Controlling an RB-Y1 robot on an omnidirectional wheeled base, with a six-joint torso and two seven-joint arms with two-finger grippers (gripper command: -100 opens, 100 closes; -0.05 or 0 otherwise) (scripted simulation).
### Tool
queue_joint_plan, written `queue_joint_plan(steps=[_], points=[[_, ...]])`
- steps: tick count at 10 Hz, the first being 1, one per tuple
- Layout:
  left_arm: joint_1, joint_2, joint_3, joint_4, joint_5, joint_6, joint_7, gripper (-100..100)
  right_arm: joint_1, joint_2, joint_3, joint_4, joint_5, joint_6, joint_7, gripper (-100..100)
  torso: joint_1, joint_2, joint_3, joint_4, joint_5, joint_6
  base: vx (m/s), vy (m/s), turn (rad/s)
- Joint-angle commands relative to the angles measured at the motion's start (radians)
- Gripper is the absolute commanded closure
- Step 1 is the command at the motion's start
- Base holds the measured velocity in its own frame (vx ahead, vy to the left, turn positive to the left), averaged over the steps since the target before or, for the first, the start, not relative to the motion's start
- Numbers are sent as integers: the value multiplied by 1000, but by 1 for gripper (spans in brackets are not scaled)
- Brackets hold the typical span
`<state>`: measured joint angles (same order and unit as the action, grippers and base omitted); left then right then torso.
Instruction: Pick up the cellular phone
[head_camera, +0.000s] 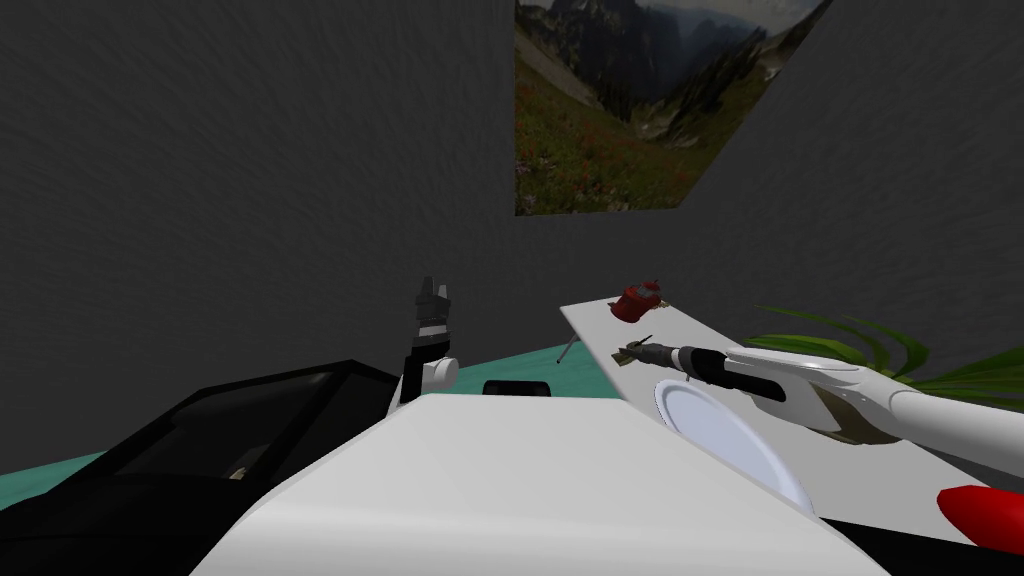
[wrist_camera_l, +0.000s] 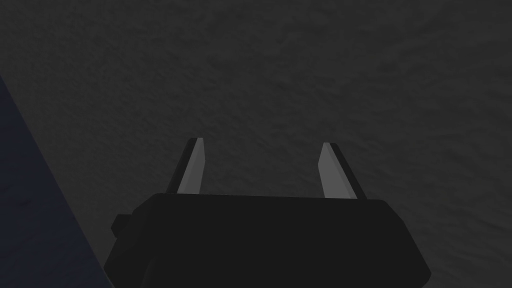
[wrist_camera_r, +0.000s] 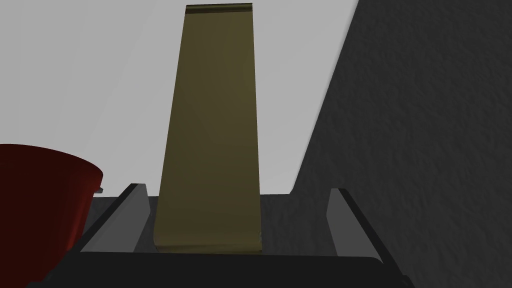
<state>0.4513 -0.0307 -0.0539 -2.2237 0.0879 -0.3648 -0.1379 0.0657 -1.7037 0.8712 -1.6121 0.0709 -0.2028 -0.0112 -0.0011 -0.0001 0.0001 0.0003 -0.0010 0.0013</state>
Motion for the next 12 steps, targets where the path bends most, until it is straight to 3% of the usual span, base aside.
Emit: queue_joint_plan(steps=[1,2,5,7,8,12], points=[[0,0,0,0,0,0,0,0,-15,-1,29,-5,-5,7,3,-100,0,0,0,0,0,0,1,-14,1],[0,0,0,0,0,0,0,0,-62,-10,70,-32,-40,39,24,-100,1,0,0,0,0,0,1,-27,-17],[0,0,0,0,0,0,0,0,-128,-19,155,-59,-75,71,46,-100,-1,0,0,0,0,0,0,-37,-7],[0,0,0,0,0,0,0,0,-121,-19,151,-57,-76,68,47,-100,1,0,0,0,0,0,-2,-8,1],[0,0,0,0,0,0,0,0,-121,-20,152,-57,-76,68,48,100,1,0,0,0,0,0,0,0,0],[0,0,0,0,0,0,0,0,-121,-20,152,-57,-76,69,48,100,2,0,0,0,0,0,0,0,0]])
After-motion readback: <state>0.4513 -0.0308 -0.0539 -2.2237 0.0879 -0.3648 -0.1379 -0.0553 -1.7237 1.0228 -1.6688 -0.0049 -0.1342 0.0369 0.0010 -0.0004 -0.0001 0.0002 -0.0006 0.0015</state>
